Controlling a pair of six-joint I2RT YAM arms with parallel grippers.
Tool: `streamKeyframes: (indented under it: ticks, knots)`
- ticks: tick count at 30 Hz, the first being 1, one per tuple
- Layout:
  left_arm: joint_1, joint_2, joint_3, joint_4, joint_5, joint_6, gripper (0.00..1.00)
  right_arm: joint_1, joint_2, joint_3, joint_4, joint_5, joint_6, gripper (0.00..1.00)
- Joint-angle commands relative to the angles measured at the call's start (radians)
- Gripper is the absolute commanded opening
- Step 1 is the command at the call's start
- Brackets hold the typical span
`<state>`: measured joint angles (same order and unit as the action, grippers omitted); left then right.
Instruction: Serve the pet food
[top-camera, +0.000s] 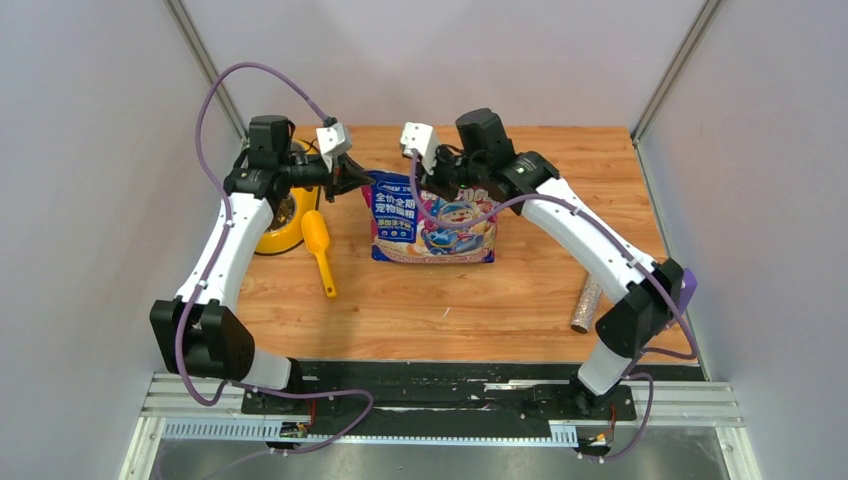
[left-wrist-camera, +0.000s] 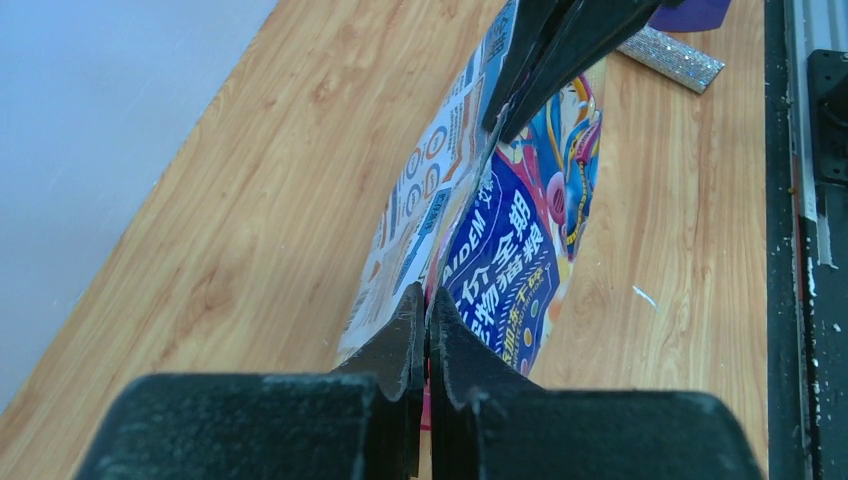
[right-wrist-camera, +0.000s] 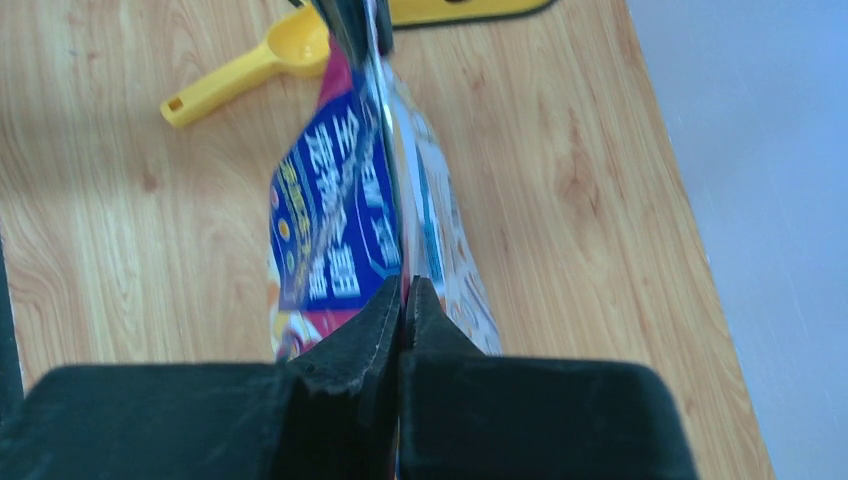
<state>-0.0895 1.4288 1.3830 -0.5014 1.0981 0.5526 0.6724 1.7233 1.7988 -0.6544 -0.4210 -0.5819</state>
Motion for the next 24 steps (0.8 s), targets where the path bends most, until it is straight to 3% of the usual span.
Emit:
streamKeyframes:
  ticks: [1,5,8,10,19,24]
  knots:
    - [0.038,-0.037,0.003,0.024,-0.05,0.017,0.0,-0.115,-0.177,-0.12,-0.134,0.165,-0.047,0.0]
    - [0.054,-0.045,-0.012,0.035,-0.049,0.015,0.0,-0.152,-0.256,-0.218,-0.148,0.276,-0.069,0.0]
    - [0.06,-0.051,-0.018,0.037,-0.051,0.016,0.0,-0.172,-0.262,-0.258,-0.188,0.495,-0.1,0.0]
    - [0.061,-0.052,-0.019,0.037,-0.051,0.018,0.0,-0.213,-0.27,-0.27,-0.213,0.557,-0.103,0.0]
    - [0.062,-0.066,-0.031,0.041,-0.037,0.028,0.0,-0.385,-0.453,-0.354,-0.157,0.58,-0.141,0.0]
    - [0.062,-0.07,-0.032,0.062,-0.004,0.003,0.0,-0.424,-0.514,-0.349,-0.139,0.511,-0.123,0.0]
